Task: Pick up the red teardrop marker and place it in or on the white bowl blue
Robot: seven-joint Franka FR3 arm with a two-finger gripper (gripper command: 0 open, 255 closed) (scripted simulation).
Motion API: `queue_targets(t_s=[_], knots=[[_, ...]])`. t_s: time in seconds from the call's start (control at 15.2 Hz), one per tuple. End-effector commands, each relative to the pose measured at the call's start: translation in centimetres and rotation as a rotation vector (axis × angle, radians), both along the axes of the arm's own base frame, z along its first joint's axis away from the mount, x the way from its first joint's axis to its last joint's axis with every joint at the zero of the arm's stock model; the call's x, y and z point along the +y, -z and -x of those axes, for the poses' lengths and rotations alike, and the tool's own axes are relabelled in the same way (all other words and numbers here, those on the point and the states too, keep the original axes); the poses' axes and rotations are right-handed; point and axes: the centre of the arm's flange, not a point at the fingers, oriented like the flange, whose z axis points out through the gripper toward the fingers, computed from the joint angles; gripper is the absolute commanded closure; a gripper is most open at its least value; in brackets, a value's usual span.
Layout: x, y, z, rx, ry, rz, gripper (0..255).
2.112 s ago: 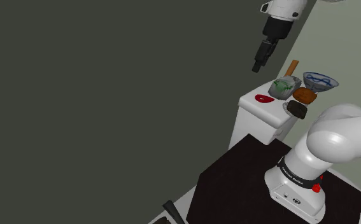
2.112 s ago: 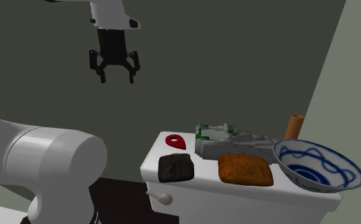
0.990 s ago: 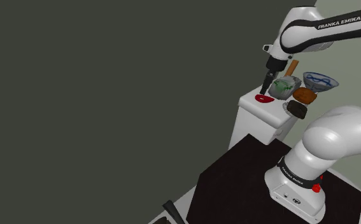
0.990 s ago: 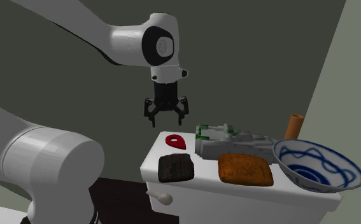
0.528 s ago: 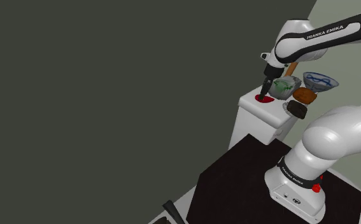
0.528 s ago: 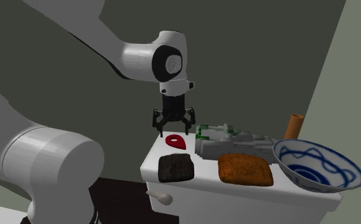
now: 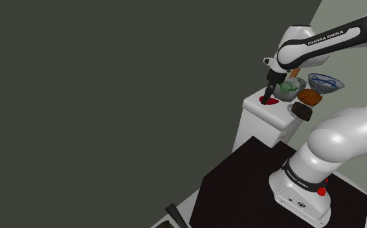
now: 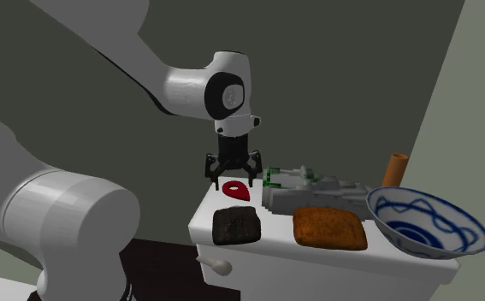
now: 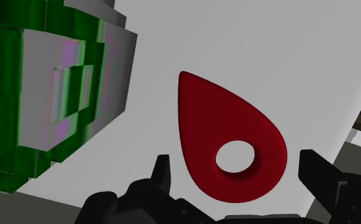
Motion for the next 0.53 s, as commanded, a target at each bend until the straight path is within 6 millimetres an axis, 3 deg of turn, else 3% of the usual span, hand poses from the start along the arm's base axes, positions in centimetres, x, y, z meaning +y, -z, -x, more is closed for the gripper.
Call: queue_targets(t_s=[0.0,0.07,0.13,0.46], knots=[[0.0,0.01,0.0,0.0,0.0,0.0,0],[0.0,0.0,0.0,0.0,0.0,0.0,0],[0.0,0.0,0.0,0.0,0.0,0.0,255],[0.02,0.04,-0.01,0.0,0.0,0.0,255]])
